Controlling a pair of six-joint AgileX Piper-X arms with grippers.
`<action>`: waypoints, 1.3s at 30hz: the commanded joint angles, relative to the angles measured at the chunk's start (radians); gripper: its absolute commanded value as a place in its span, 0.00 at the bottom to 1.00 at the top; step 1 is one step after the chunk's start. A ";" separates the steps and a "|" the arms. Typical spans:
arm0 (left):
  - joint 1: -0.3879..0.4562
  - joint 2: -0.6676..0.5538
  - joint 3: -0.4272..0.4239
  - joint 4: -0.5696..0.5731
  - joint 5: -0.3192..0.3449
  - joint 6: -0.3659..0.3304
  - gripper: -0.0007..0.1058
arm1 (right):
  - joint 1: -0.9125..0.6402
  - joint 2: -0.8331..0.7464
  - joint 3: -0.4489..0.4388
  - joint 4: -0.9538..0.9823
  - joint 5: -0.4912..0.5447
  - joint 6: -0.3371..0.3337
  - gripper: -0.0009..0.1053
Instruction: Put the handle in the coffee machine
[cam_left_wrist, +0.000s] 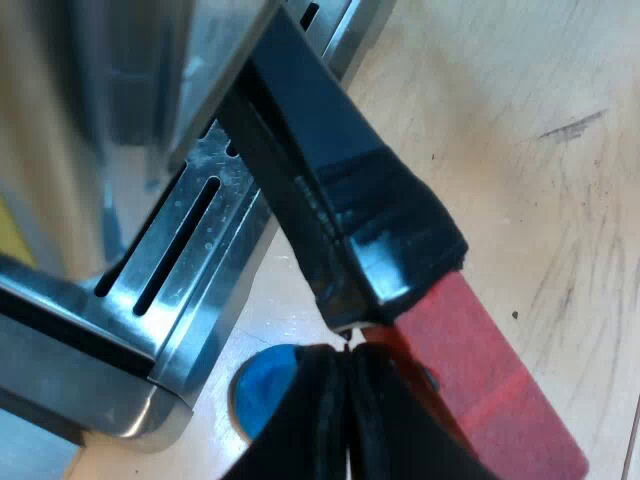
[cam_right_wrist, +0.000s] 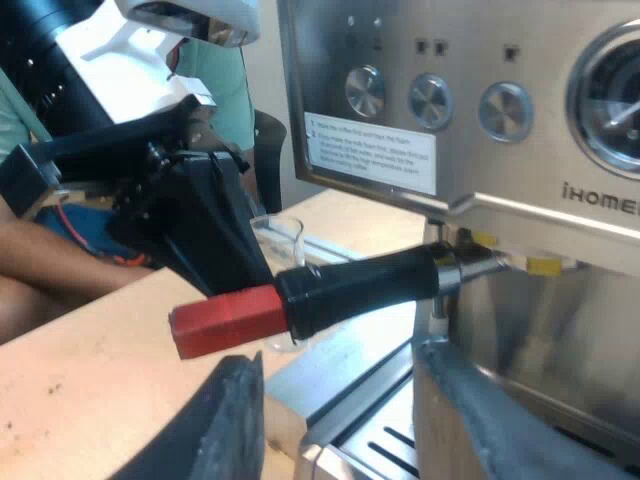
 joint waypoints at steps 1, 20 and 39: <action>-0.019 -0.016 0.006 0.046 0.082 -0.006 0.01 | 0.002 -0.032 -0.005 0.058 -0.006 0.006 0.37; -0.022 -0.029 0.006 0.032 0.050 -0.112 0.01 | 0.002 -0.037 -0.005 0.092 -0.006 0.019 0.37; -0.022 -0.055 0.006 -0.142 -0.324 -0.327 0.01 | 0.002 -0.037 -0.005 0.092 -0.006 0.019 0.37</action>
